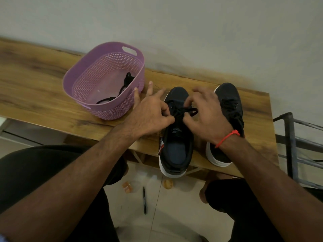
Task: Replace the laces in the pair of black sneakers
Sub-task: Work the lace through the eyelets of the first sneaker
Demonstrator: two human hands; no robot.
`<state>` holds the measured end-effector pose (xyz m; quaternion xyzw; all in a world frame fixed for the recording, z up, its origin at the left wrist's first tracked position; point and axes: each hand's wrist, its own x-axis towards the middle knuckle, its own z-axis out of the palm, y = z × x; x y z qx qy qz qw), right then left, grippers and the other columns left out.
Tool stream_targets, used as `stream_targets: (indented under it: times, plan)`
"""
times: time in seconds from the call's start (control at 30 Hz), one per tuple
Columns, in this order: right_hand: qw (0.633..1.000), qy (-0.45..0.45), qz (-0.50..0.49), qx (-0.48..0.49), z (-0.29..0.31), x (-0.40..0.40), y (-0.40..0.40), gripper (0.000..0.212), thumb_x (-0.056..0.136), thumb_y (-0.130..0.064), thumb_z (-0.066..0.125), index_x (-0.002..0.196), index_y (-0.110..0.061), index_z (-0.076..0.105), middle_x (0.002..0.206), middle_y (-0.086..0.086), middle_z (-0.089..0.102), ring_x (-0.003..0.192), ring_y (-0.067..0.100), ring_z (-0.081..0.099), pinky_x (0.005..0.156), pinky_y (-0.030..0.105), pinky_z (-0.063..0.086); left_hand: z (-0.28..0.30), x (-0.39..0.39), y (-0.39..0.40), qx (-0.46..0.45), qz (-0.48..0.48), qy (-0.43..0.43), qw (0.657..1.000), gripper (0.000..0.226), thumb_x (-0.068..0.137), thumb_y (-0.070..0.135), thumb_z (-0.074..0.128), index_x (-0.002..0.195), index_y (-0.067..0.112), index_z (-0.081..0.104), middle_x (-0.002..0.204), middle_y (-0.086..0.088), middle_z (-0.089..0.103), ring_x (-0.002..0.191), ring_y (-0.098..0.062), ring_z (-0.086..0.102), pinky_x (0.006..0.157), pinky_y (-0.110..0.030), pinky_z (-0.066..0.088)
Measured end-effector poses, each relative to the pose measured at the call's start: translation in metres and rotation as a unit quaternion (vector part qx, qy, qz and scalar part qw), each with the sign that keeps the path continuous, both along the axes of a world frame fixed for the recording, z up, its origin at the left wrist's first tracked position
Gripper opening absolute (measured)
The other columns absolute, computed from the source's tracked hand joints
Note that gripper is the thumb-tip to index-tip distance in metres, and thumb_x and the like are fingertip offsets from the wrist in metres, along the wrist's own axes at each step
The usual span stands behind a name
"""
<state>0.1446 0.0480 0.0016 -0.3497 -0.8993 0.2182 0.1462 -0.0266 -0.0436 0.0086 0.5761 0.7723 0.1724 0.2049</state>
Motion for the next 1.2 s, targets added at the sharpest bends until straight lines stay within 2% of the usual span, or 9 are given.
stream_targets:
  times: [0.07,0.17,0.33,0.5,0.7,0.87,0.93,1.07,1.2]
  plan:
    - [0.998,-0.051,0.036,0.031,-0.001,-0.004,-0.007,0.020,0.084,-0.034,0.064,0.101,-0.024,0.060,0.150,0.004,0.036,0.146,0.029,0.019,0.119,0.058,0.016,0.000,0.000,-0.001,0.002,-0.004,0.012,1.000,0.018,0.081,0.035,0.074,0.065,0.030,0.067,0.167,0.000,0.025,0.156,-0.026,-0.009,0.115,-0.062,-0.021]
    - [0.995,-0.086,0.035,0.029,-0.001,-0.008,-0.010,0.023,0.087,-0.040,0.065,0.105,-0.024,0.062,0.157,0.003,0.030,0.149,0.030,0.011,0.121,0.057,0.010,0.000,0.000,-0.003,0.001,-0.008,0.032,0.999,0.015,0.081,0.037,0.073,0.071,0.026,0.072,0.167,0.002,0.025,0.156,-0.026,-0.010,0.113,-0.066,-0.023]
    - [0.993,-0.110,0.009,0.038,-0.004,-0.009,-0.012,0.024,0.089,-0.042,0.065,0.106,-0.025,0.063,0.157,0.002,0.031,0.149,0.030,0.014,0.121,0.054,0.015,0.004,0.004,-0.004,-0.009,-0.012,0.063,0.998,0.015,0.083,0.043,0.071,0.076,0.029,0.073,0.168,0.008,0.021,0.156,-0.025,-0.015,0.105,-0.074,-0.023]
    - [0.990,-0.128,-0.002,0.063,-0.002,-0.010,-0.015,0.022,0.091,-0.041,0.063,0.105,-0.025,0.063,0.155,0.000,0.034,0.148,0.030,0.018,0.120,0.057,0.016,0.006,0.006,-0.007,0.015,-0.049,0.155,0.987,0.020,0.084,0.049,0.064,0.074,0.033,0.071,0.167,0.005,0.023,0.156,-0.032,-0.013,0.105,-0.078,-0.022]
    - [0.987,-0.109,0.003,0.120,-0.001,-0.008,-0.010,0.016,0.086,-0.036,0.062,0.089,-0.020,0.066,0.140,0.000,0.048,0.135,0.031,0.034,0.114,0.059,0.023,0.004,0.001,-0.005,-0.007,-0.020,0.110,0.994,0.016,0.085,0.046,0.067,0.079,0.032,0.074,0.166,0.013,0.023,0.156,-0.027,-0.013,0.098,-0.068,-0.031]
    - [0.980,-0.155,0.052,0.113,-0.009,-0.007,-0.009,0.028,0.086,-0.046,0.064,0.101,-0.023,0.068,0.153,-0.001,0.036,0.142,0.035,0.026,0.114,0.066,0.019,0.004,0.001,-0.004,-0.008,-0.015,0.102,0.995,0.017,0.085,0.044,0.067,0.077,0.030,0.074,0.165,0.015,0.026,0.156,-0.027,-0.010,0.101,-0.071,-0.029]
    - [0.989,-0.108,0.059,0.084,-0.012,-0.008,-0.010,0.022,0.084,-0.042,0.065,0.093,-0.023,0.067,0.148,-0.002,0.043,0.139,0.032,0.031,0.114,0.061,0.024,0.003,0.000,-0.004,-0.006,-0.013,0.097,0.995,0.016,0.085,0.043,0.067,0.077,0.030,0.074,0.165,0.014,0.027,0.156,-0.027,-0.009,0.102,-0.071,-0.029]
    - [0.990,0.129,-0.058,-0.030,0.002,-0.007,0.003,0.015,0.076,-0.021,0.067,0.069,-0.012,0.057,0.117,0.000,0.063,0.113,0.014,0.053,0.098,0.030,0.040,0.004,-0.001,-0.004,-0.013,-0.015,0.094,0.995,0.018,0.085,0.045,0.067,0.078,0.030,0.074,0.165,0.015,0.027,0.157,-0.027,-0.008,0.102,-0.071,-0.029]
    - [0.969,0.147,-0.197,-0.027,0.010,0.003,0.023,0.014,0.083,-0.015,0.067,0.082,-0.003,0.060,0.109,0.003,0.061,0.105,0.011,0.053,0.083,0.014,0.031,0.004,-0.001,-0.004,-0.014,-0.011,0.092,0.996,0.019,0.085,0.047,0.067,0.076,0.031,0.074,0.163,0.016,0.030,0.157,-0.025,-0.004,0.103,-0.073,-0.027]
